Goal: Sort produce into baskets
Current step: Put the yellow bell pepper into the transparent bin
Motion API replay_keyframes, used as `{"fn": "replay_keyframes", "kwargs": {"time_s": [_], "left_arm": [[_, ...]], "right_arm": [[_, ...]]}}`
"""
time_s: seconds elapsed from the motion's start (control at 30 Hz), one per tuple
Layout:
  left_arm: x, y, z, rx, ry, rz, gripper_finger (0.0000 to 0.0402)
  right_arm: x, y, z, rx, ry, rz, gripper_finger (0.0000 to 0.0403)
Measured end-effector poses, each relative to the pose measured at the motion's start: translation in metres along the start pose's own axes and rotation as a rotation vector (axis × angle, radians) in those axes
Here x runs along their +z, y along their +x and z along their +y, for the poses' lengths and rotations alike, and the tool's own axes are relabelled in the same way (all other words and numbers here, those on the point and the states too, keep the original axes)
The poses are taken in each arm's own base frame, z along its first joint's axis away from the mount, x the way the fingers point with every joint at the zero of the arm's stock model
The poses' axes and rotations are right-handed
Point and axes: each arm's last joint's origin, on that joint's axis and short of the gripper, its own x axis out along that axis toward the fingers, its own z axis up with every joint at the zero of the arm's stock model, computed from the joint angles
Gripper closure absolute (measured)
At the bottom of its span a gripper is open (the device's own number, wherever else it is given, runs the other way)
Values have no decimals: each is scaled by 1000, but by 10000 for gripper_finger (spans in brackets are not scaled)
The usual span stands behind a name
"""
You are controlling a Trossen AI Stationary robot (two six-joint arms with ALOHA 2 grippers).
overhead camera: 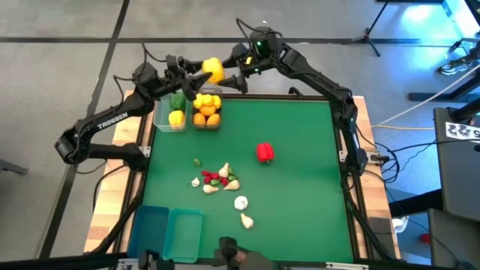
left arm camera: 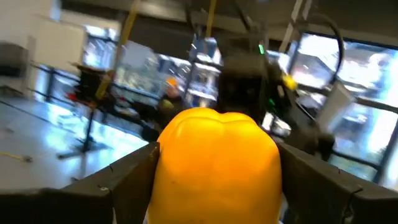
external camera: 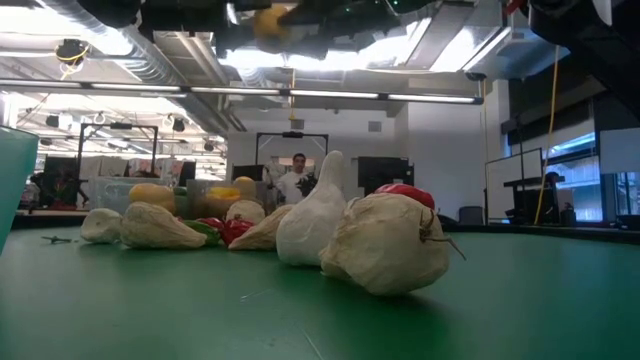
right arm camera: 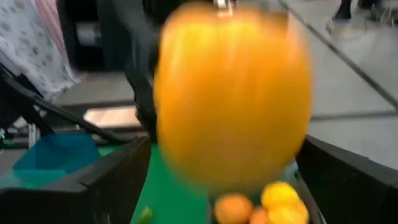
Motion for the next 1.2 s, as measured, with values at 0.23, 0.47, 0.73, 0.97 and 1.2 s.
{"fn": "replay_keyframes", "kwargs": {"time_s": [0.23,0.47,0.73,0.97,1.2], "left_arm": [[2,-2,3,13,8,-1,101],[-11,-9,21,156,-27,147,100],[-40,-23,35,578,-33,403,100],[-58,-46,42,1038,-104,519,100],[-74,-70,40,1275,-175,684,100]], "right_arm": [[-6,-6,-7,-50,-17,53,17],[-20,-17,-19,-103,-4,167,17],[-29,-31,-31,-128,32,228,17],[-29,-33,-33,-131,34,226,17],[-29,-32,-32,-123,30,225,17]]}}
